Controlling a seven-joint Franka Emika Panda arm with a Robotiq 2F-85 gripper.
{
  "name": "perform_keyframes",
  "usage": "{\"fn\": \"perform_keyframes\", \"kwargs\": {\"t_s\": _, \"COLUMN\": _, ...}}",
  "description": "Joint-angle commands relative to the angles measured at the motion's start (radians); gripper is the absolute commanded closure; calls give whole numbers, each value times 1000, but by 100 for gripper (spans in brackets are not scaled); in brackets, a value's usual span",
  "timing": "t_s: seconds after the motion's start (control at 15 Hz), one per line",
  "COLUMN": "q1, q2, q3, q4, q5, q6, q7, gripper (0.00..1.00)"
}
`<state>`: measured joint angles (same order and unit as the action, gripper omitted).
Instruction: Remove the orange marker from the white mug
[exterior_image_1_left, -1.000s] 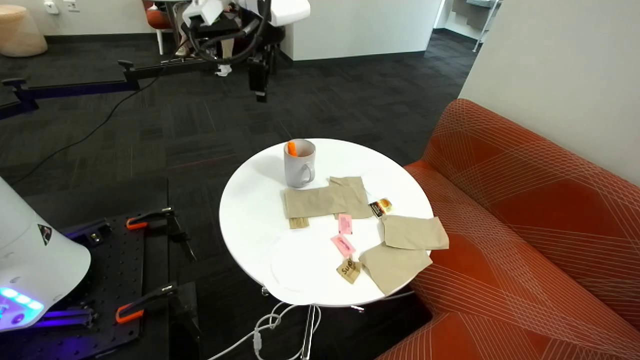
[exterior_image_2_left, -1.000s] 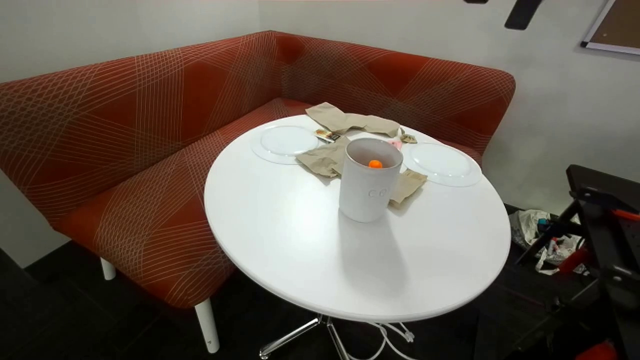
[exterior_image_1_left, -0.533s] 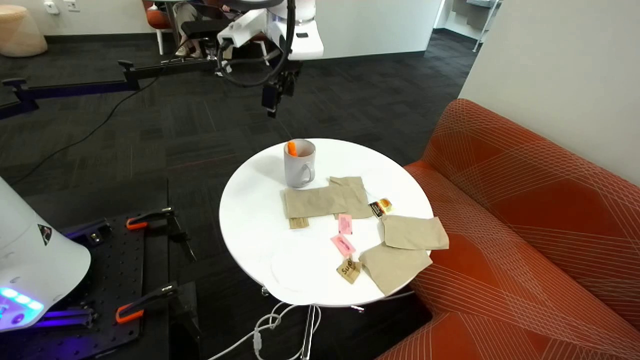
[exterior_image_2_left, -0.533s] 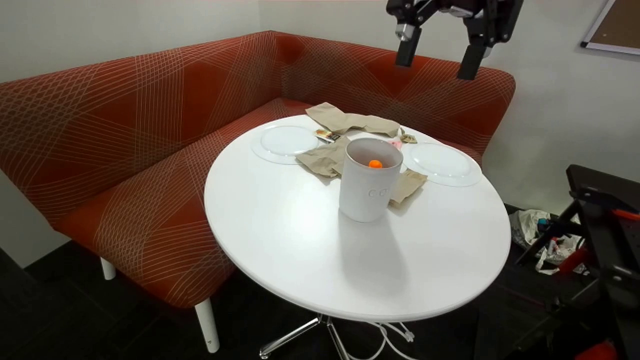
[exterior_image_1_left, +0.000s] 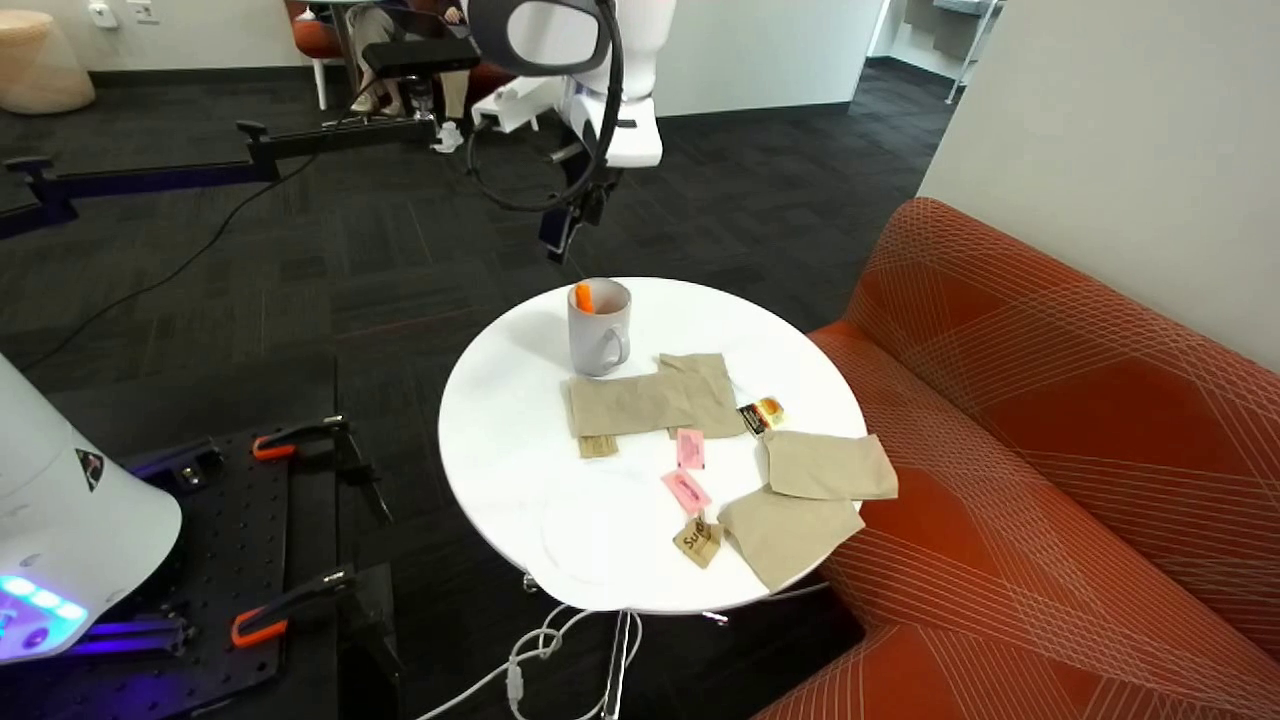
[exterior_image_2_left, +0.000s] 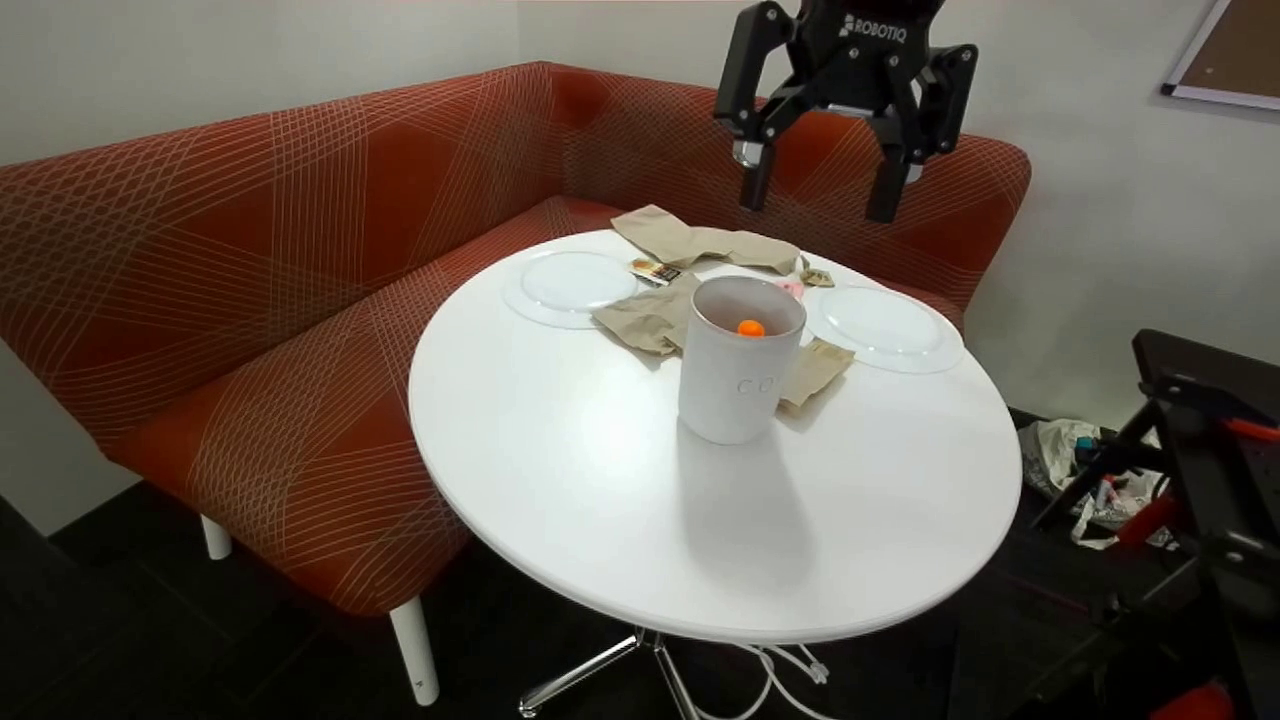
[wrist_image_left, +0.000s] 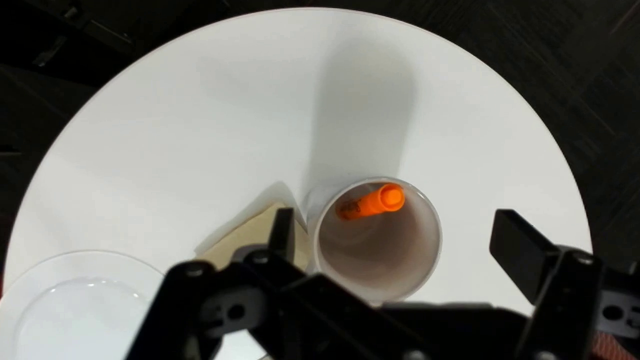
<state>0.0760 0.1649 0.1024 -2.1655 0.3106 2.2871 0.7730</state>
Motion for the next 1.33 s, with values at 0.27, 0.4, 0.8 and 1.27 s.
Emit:
{"fn": "perform_keyframes", "kwargs": {"t_s": 0.27, "q1": 20, "q2": 101, "q3": -35, "q4": 70, "q5": -15, "q6": 16, "q7": 29, "gripper": 33}}
{"fn": "perform_keyframes", "kwargs": {"t_s": 0.4, "q1": 19, "q2": 122, "q3": -36, "q4": 78, "q5": -4, "q6": 19, "q7": 14, "gripper": 36}}
{"fn": "perform_keyframes", "kwargs": {"t_s": 0.8, "q1": 30, "q2": 186, "q3": -44, "q4": 116, "q5": -15, "q6": 7, "q7": 26, "gripper": 44}}
{"fn": "perform_keyframes", "kwargs": {"t_s": 1.27, "q1": 41, "q2": 255, "q3": -61, "q4": 171, "q5": -28, "q6": -3, "q7": 27, "gripper": 56}}
